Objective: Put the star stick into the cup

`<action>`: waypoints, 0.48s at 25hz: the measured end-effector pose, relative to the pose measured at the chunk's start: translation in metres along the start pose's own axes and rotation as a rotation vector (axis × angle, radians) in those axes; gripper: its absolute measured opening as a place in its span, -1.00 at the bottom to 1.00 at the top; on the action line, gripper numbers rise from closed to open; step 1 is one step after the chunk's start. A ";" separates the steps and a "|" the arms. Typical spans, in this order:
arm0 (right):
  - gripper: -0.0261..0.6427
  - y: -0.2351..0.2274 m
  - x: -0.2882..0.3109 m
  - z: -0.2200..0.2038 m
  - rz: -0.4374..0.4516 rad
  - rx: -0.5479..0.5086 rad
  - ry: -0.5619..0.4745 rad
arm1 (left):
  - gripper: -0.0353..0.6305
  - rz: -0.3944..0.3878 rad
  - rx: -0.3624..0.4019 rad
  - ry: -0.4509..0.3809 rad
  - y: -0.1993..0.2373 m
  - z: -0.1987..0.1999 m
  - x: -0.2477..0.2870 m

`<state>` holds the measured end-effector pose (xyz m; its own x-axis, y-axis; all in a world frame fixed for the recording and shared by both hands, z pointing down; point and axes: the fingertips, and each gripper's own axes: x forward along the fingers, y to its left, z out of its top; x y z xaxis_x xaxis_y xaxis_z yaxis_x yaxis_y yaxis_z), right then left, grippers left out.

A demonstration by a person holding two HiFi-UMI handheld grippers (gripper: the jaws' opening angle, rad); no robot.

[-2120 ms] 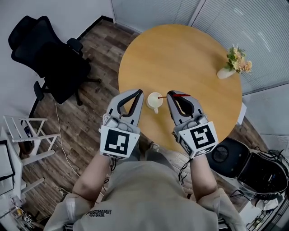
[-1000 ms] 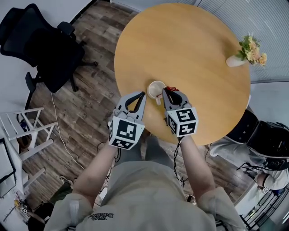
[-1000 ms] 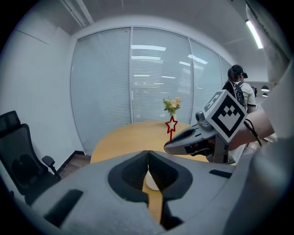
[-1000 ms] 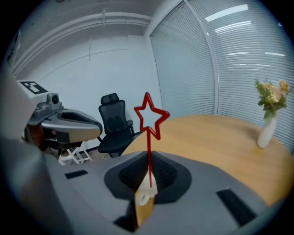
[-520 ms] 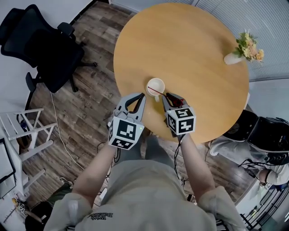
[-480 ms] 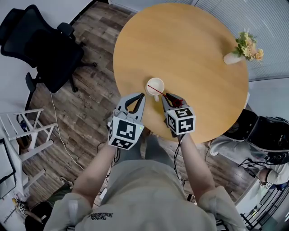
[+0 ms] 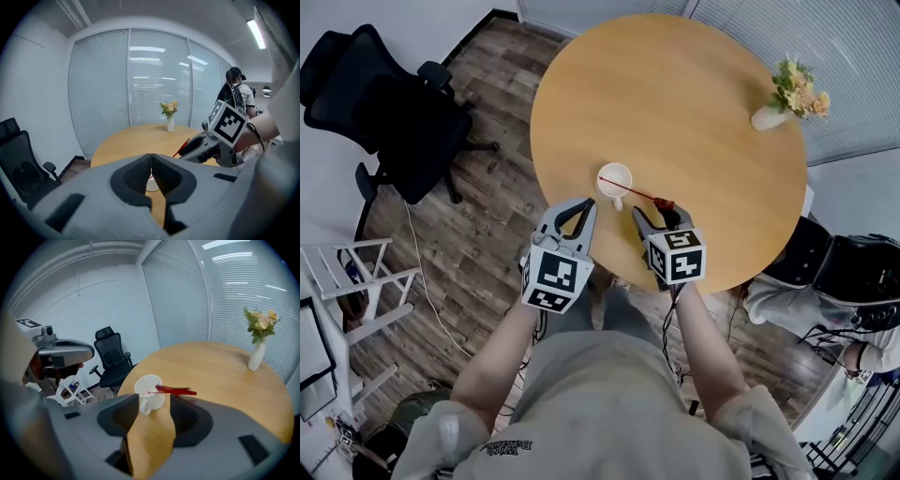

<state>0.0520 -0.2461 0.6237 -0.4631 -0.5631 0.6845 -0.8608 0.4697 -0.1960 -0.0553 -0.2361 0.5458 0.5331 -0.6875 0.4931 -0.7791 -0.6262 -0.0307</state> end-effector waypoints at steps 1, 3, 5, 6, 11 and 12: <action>-0.34 -0.004 -0.005 0.004 -0.012 0.001 -0.013 | -0.83 0.001 0.003 -0.005 0.000 0.003 -0.002; -0.32 -0.014 -0.015 0.014 -0.032 0.002 -0.043 | -0.83 0.004 0.011 -0.016 0.001 0.012 -0.004; -0.29 -0.020 -0.024 0.026 -0.048 -0.013 -0.067 | -0.83 0.005 0.023 -0.029 0.003 0.021 -0.006; -0.28 -0.022 -0.029 0.032 -0.055 -0.030 -0.076 | -0.83 0.005 0.029 -0.035 0.004 0.026 -0.007; -0.26 -0.020 -0.059 0.068 -0.070 -0.107 -0.157 | -0.83 0.006 0.057 -0.071 0.004 0.055 -0.013; -0.26 -0.017 -0.067 0.076 -0.068 -0.117 -0.185 | -0.83 0.006 0.070 -0.085 0.004 0.064 -0.016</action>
<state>0.0819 -0.2686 0.5277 -0.4450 -0.7060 0.5510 -0.8660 0.4961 -0.0637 -0.0457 -0.2517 0.4819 0.5570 -0.7183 0.4169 -0.7589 -0.6441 -0.0959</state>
